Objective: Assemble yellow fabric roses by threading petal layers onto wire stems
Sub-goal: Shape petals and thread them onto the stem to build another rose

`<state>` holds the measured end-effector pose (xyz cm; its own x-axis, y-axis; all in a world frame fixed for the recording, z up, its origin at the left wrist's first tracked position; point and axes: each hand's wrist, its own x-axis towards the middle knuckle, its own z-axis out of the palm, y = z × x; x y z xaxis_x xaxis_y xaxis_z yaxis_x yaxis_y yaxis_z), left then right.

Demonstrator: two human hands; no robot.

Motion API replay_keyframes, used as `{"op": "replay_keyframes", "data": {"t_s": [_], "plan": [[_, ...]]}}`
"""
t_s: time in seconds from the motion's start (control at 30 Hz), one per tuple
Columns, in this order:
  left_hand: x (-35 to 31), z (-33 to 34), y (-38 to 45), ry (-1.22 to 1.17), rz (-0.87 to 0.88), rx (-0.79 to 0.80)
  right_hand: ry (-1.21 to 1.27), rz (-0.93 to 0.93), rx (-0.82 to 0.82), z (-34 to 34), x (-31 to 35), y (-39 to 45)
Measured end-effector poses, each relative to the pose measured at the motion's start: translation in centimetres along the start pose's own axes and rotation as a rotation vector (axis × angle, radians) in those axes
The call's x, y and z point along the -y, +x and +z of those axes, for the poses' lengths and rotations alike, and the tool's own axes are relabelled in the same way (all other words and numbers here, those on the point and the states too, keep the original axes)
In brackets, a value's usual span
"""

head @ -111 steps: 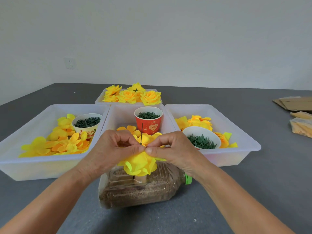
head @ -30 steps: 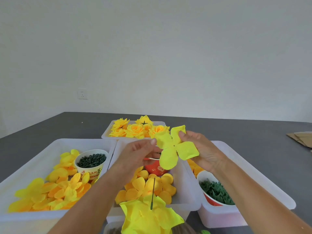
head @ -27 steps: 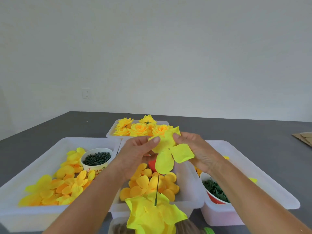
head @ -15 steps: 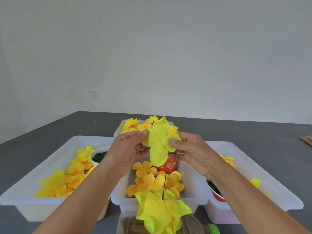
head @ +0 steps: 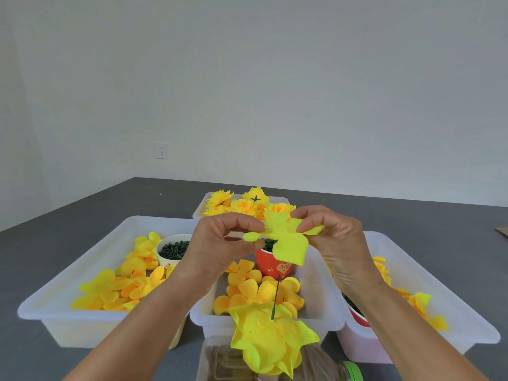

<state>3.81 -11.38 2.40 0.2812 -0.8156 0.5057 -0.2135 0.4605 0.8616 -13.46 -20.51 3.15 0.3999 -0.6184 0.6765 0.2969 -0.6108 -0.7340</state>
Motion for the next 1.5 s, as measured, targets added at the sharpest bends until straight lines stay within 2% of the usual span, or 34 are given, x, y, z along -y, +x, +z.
{"op": "replay_keyframes", "data": {"t_s": [0.23, 0.33, 0.57, 0.7, 0.97, 1.17, 1.5], "plan": [[0.2, 0.4, -0.5, 0.035, 0.063, 0.017, -0.079, -0.069, -0.004, -0.1, 0.4, -0.5], [-0.3, 0.8, -0.6, 0.008, 0.087, -0.024, -0.061, -0.023, 0.014, -0.1, 0.5, -0.6], [-2.8, 1.3, -0.3, -0.078, -0.059, -0.014, 0.244, 0.266, 0.075, -0.2, 2.1, -0.6], [-3.6, 1.7, -0.9, -0.114, -0.162, 0.005, 0.247, 0.384, 0.121, 0.0, 3.5, -0.8], [-4.8, 1.9, -2.6, -0.190, -0.279, 0.074, 0.340, 0.612, 0.059, 0.9, 4.9, -1.9], [-4.8, 1.6, -3.6, -0.209, -0.361, 0.123, 0.291, 0.665, 0.058, 1.0, 5.1, -2.6], [-4.8, 1.8, -3.8, -0.172, -0.493, 0.105, 0.194, 0.681, 0.088, 1.3, 4.8, -2.8]]}}
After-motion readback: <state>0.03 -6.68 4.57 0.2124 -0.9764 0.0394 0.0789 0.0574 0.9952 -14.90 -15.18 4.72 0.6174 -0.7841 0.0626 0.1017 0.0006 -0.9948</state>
